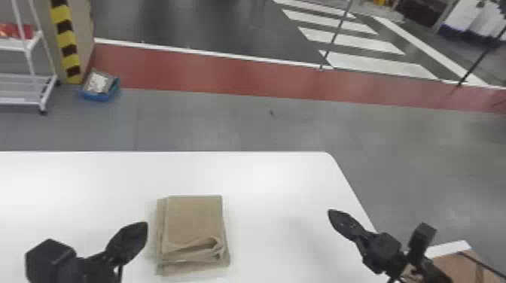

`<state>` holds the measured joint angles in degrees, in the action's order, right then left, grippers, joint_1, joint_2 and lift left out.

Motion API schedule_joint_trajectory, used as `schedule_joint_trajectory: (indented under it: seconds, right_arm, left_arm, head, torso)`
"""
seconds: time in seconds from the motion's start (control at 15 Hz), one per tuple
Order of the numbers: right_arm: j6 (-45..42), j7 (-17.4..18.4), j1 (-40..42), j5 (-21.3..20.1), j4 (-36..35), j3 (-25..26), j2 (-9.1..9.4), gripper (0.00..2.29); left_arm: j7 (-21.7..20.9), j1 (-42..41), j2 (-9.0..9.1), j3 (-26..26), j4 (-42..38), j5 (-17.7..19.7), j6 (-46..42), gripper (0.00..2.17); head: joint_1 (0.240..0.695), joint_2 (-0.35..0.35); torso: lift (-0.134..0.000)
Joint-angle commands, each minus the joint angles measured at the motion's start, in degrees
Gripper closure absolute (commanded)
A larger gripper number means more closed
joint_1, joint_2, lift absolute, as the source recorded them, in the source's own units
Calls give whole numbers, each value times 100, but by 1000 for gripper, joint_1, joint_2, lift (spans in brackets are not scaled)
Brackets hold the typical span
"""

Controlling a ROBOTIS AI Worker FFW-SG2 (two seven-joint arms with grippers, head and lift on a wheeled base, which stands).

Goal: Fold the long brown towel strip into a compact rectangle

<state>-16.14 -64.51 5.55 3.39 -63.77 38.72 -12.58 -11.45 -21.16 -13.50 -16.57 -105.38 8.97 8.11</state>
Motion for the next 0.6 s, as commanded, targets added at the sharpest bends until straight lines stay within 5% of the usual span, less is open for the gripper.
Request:
schedule_joint_trajectory:
  seconds: [0.0, 0.13, 0.33, 0.47, 0.53]
  right_arm:
    - [-42, 0, 95, 118, -276, 74, 151, 1825]
    - [134, 0, 209, 118, -672, 136, 318, 1825]
    - [1048, 9, 350, 92, -1375, 136, 634, 1808]
    - [1769, 53, 385, 109, -1929, 144, 1047, 1295]
    - [1892, 123, 411, 109, -2201, 144, 1263, 846]
  left_arm:
    - [90, -11, 32, 514, -132, -27, -58, 994]
    - [161, -29, 84, 980, -228, -18, -58, 380]
    - [398, -213, 207, 1349, -369, -27, -375, 137]
    - [758, -363, 445, 1464, -299, -53, -867, 100]
    - [794, -442, 629, 1560, -193, 9, -1236, 100]
  head:
    - [695, -350]
    - [695, -350]
    - [695, -336]
    - [695, -294]
    - [695, -277]
  torso:
    - [0]
    - [0]
    - [0]
    - [0]
    - [0]
